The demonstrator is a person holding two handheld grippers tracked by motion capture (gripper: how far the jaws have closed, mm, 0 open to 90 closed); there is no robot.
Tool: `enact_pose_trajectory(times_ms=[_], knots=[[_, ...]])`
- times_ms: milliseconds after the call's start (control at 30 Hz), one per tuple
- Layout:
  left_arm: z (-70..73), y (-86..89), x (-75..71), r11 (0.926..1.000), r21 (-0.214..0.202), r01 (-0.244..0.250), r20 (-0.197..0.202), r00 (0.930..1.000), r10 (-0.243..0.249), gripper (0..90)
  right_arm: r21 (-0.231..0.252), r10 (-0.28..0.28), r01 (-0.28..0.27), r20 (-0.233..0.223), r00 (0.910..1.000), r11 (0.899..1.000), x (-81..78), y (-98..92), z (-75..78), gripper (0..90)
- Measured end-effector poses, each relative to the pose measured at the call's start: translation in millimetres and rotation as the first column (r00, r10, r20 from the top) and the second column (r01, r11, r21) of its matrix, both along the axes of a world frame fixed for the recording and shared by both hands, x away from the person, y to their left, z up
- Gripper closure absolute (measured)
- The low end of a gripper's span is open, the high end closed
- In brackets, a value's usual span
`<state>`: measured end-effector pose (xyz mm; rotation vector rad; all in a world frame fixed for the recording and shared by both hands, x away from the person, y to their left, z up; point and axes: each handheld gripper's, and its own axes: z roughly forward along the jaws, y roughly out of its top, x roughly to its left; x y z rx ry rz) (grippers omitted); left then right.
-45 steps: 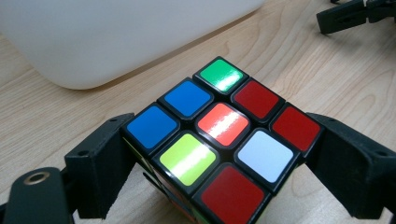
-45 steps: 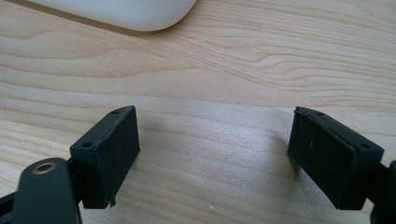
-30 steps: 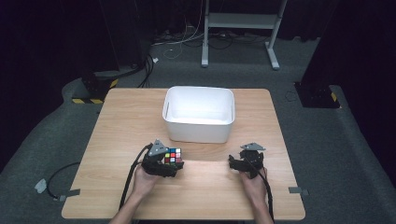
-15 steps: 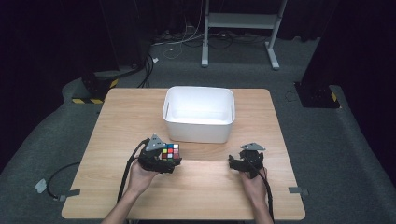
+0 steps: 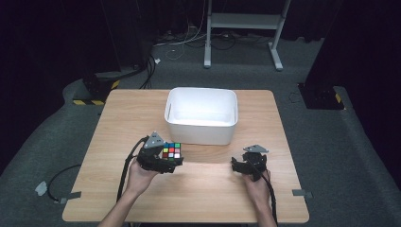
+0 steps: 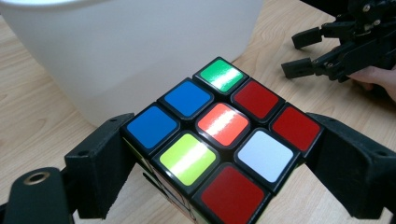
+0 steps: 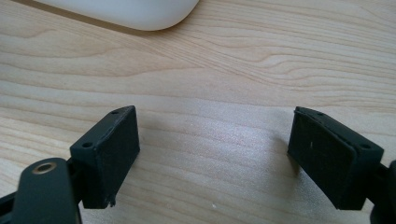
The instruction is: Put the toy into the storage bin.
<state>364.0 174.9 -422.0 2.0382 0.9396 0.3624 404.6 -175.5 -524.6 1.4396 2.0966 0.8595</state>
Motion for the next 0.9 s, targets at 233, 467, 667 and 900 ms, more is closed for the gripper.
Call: enact_pose_trajectory(times_ms=[233, 467, 667, 900], knots=[[6.7, -1.2, 3.2, 0.9998, -0.018, 0.012, 0.000, 0.9999, -0.012, 12.5, 0.001, 0.001, -0.001, 0.001, 1.0000, 1.000, 0.0, 0.0, -0.1, 16.1], [15.7, 0.1, 4.9, 0.9994, -0.030, 0.019, 0.011, 0.9998, -0.018, 12.5, 0.000, 0.000, 0.000, 0.000, 1.0000, 1.000, -0.1, 0.0, 0.0, 16.2], [25.7, 0.1, 8.5, 0.9987, -0.045, 0.024, 0.011, 0.9997, -0.024, 12.5, 0.000, 0.000, 0.000, 0.000, 1.0000, 1.000, -0.1, 0.0, 0.0, 16.2], [39.4, -0.4, 14.3, 0.9970, -0.068, 0.039, 0.010, 0.9992, -0.038, 12.5, 0.000, 0.000, 0.000, 0.000, 1.0000, 1.000, -0.2, 0.1, 0.0, 16.2]])
